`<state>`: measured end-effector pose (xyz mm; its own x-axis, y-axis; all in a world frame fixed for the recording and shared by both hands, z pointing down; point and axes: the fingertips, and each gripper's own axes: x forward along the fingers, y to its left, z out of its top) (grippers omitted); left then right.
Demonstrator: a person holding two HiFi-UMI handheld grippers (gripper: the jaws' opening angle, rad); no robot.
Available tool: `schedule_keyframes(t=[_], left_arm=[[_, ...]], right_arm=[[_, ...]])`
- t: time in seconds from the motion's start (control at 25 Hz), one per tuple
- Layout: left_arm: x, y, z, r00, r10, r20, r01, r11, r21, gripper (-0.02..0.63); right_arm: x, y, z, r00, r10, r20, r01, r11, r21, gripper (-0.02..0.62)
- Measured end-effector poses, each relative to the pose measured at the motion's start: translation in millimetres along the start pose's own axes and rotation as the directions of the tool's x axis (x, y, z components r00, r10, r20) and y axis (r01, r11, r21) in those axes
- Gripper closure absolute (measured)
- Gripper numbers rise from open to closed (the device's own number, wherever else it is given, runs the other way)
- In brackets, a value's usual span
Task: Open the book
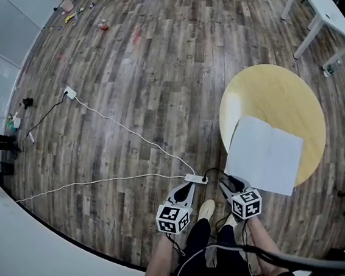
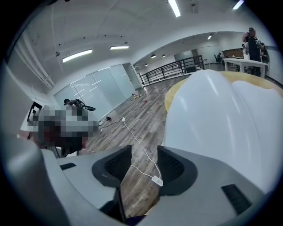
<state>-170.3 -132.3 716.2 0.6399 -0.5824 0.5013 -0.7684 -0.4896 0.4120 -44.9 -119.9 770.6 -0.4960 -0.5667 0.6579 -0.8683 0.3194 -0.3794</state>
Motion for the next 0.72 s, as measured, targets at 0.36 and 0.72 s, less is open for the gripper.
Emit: schedule_keyframes(t=[0.36,0.72], left_arm=[[-0.7,-6.4,6.1,1.000,-0.005,0.012,0.005,1.000,0.011,0.607],[-1.8,-24.7,25.4,0.999,-0.015,0.036,0.014,0.999,0.043,0.607]], right_arm=[[-8.6,3.6,4.2,1.000,0.013,0.006,-0.013,1.000,-0.001,0.431],[-34.3,3.9,27.1,0.997,0.002,0.071,0.001,0.999,-0.035,0.431]])
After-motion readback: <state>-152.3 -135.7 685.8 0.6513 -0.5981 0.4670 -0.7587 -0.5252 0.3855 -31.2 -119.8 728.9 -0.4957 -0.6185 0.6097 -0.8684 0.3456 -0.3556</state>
